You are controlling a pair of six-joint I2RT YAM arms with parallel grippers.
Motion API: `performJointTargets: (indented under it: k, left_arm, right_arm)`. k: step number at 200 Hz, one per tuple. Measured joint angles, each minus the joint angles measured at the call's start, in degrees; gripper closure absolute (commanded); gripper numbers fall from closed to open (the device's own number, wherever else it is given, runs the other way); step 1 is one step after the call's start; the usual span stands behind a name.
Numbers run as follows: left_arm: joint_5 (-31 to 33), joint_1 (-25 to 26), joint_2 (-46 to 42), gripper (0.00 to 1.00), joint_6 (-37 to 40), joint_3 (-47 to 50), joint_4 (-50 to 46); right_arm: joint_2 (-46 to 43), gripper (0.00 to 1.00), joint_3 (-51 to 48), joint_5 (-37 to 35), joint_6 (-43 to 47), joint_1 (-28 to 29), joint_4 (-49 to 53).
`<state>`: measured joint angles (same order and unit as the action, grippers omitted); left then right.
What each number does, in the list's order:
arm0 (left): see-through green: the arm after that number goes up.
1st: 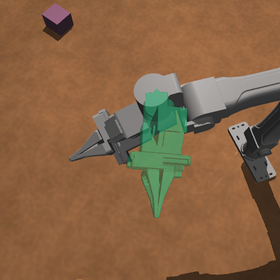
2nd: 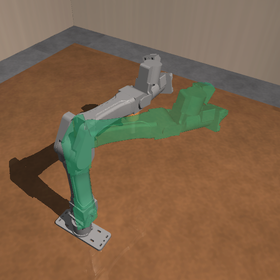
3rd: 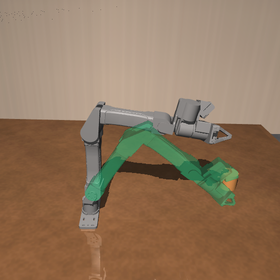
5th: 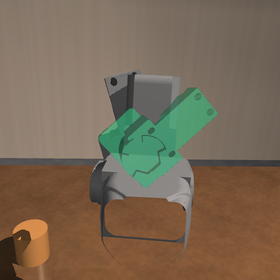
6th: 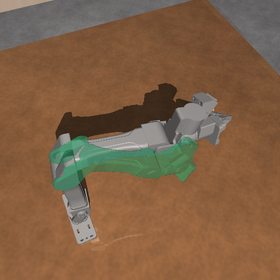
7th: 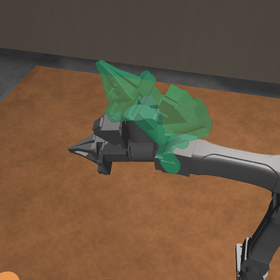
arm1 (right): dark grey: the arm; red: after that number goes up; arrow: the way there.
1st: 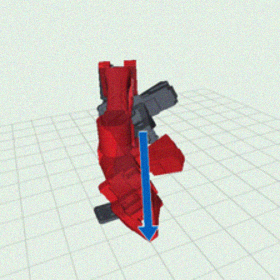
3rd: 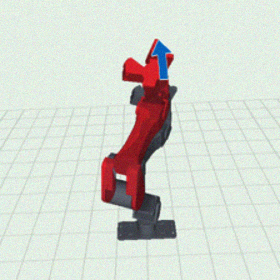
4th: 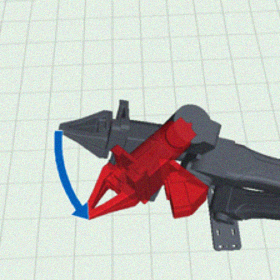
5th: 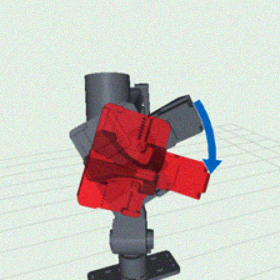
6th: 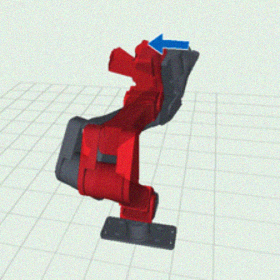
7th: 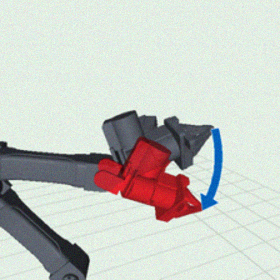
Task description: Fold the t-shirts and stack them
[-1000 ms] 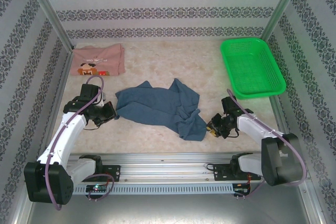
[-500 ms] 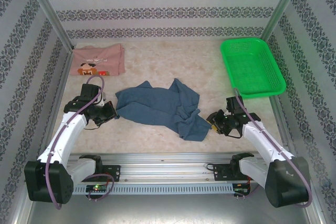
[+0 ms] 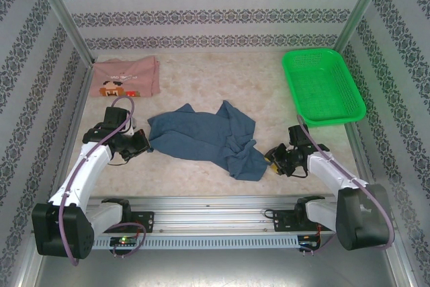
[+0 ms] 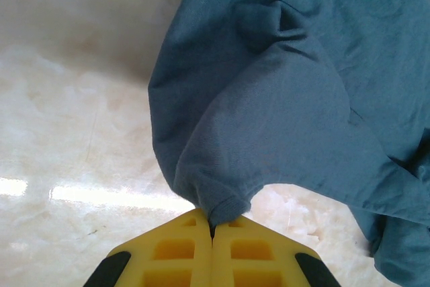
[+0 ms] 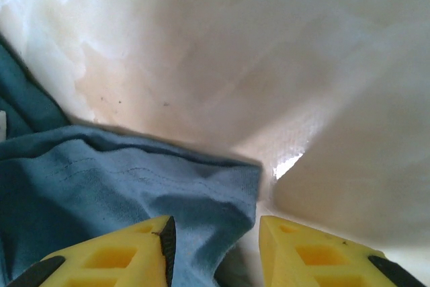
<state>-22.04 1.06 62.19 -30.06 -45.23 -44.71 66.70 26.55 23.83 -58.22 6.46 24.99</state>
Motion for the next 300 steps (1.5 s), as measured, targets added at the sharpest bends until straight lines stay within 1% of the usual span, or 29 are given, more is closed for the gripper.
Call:
performJointTargets:
  k: [43,57,78,84,95,104,117,143,171,208,226,250,282,300]
  left_arm:
    - [0.0,0.0,0.0,1.0,0.0,0.0,0.2]
    - [0.0,0.0,0.0,1.0,0.0,0.0,0.2]
    - [0.0,0.0,0.0,1.0,0.0,0.0,0.3]
    - [0.0,0.0,0.0,1.0,0.0,0.0,0.3]
    - [0.0,0.0,0.0,1.0,0.0,0.0,0.3]
    - [0.0,0.0,0.0,1.0,0.0,0.0,0.3]
    - [0.0,0.0,0.0,1.0,0.0,0.0,0.4]
    - [0.0,0.0,0.6,1.0,0.5,-0.4,0.3]
    - [0.1,0.0,2.1,1.0,1.9,-5.8,-1.5]
    - [0.6,-0.9,3.3,1.0,4.0,-19.3,-4.0]
    - [0.9,-2.4,4.6,1.0,4.8,-26.1,-5.3]
    - [1.1,-5.1,6.6,1.0,5.7,-34.4,-7.1]
    - [1.0,-6.4,10.5,1.0,5.9,-45.2,-8.9]
    - [0.6,-6.4,11.6,1.0,5.9,-47.7,-8.7]
  right_arm:
    - [4.3,0.61,1.2,0.3,0.2,-0.3,-0.2]
    - [5.1,0.63,1.8,0.2,0.5,-0.4,0.3]
    - [6.6,0.72,2.8,-0.3,1.1,-0.4,1.7]
    - [7.3,0.77,3.2,-0.4,1.4,-0.4,2.3]
    - [9.0,0.81,4.4,-0.5,2.1,-0.7,4.0]
    - [10.7,0.87,5.5,-0.5,2.5,-0.9,5.4]
    - [12.8,1.0,7.6,-0.5,3.4,-1.1,7.6]
    - [16.3,1.0,11.9,-1.6,5.3,-1.0,9.9]
    - [16.0,1.0,17.5,-7.0,8.3,-1.0,5.6]
    - [7.3,1.0,26.2,-12.3,14.0,-1.0,4.8]
    - [3.4,1.0,31.1,-14.1,17.6,-1.1,5.0]
    - [0.4,1.0,36.4,-15.9,22.9,-1.1,5.5]
    - [-2.9,1.0,39.5,-17.5,29.4,-1.4,5.1]
    - [-4.2,1.0,40.9,-17.8,32.4,-1.9,4.7]
